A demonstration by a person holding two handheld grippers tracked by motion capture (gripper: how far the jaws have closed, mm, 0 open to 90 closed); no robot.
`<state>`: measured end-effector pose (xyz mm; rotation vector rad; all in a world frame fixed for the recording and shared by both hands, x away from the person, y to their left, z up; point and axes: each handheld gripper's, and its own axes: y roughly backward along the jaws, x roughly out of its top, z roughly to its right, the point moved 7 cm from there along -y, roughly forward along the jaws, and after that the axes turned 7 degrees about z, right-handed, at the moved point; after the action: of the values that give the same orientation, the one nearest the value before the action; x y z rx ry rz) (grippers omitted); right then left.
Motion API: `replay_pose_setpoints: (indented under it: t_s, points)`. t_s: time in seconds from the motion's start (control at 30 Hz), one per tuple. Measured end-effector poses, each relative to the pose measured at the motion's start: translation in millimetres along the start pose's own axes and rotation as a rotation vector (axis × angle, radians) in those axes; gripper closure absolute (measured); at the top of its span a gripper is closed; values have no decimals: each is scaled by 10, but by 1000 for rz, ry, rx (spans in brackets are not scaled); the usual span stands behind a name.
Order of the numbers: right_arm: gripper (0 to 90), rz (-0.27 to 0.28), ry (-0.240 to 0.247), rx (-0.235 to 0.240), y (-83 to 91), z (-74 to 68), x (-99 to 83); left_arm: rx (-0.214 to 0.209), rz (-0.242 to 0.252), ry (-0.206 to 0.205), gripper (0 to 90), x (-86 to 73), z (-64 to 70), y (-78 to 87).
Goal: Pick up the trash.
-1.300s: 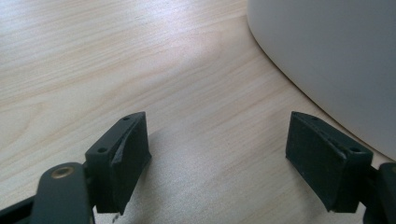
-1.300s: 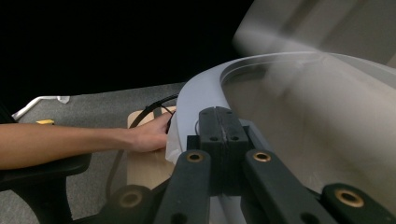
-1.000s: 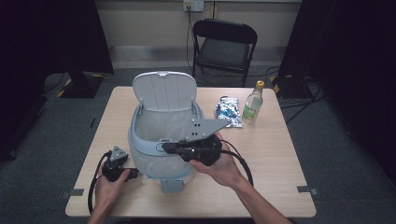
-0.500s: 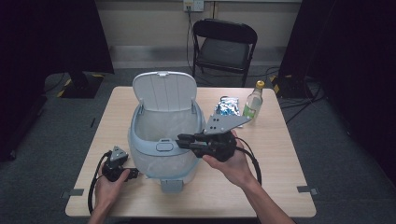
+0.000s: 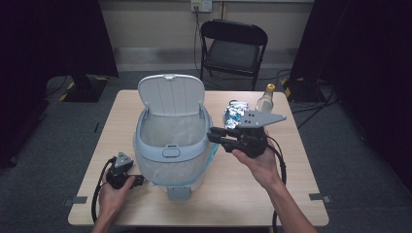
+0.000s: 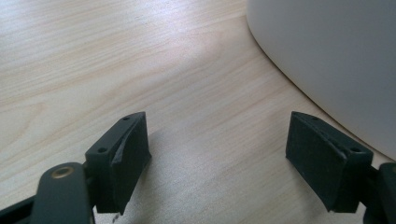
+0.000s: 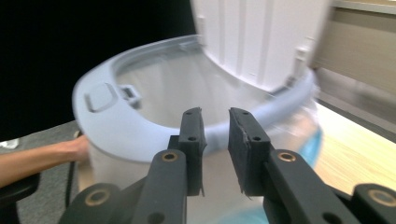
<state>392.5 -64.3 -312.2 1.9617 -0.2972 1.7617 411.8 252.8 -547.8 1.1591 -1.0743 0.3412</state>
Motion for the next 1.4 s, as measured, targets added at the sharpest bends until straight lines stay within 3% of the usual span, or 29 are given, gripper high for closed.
replay_pose_setpoints:
  t_s: [0.33, 0.53, 0.67, 0.83, 1.0, 1.1, 1.27, 1.4]
  points:
    - [692, -82, -41, -159, 110, 484, -405, 0, 0, 0, 209, 0, 0, 0]
    - [668, -157, -88, -240, 54, 850, -813, 0, 0, 0, 209, 0, 0, 0]
    - [651, -224, -120, -275, -28, 1071, -1116, 0, 0, 0, 209, 0, 0, 0]
    - [615, -276, -136, -305, -188, 1342, -1342, 0, 0, 0, 209, 0, 0, 0]
    - [697, -322, -152, -341, -362, 1626, -1611, 0, 0, 0, 209, 0, 0, 0]
    - [699, -340, -171, -381, -401, 1781, -1748, 0, 0, -1, 209, 0, 0, 0]
    - [655, -326, -200, -400, -439, 1989, -1806, 0, 0, 0, 209, 0, 0, 0]
    - [699, -340, -170, -423, -523, 2116, -1804, 0, 0, 0, 209, 0, 0, 0]
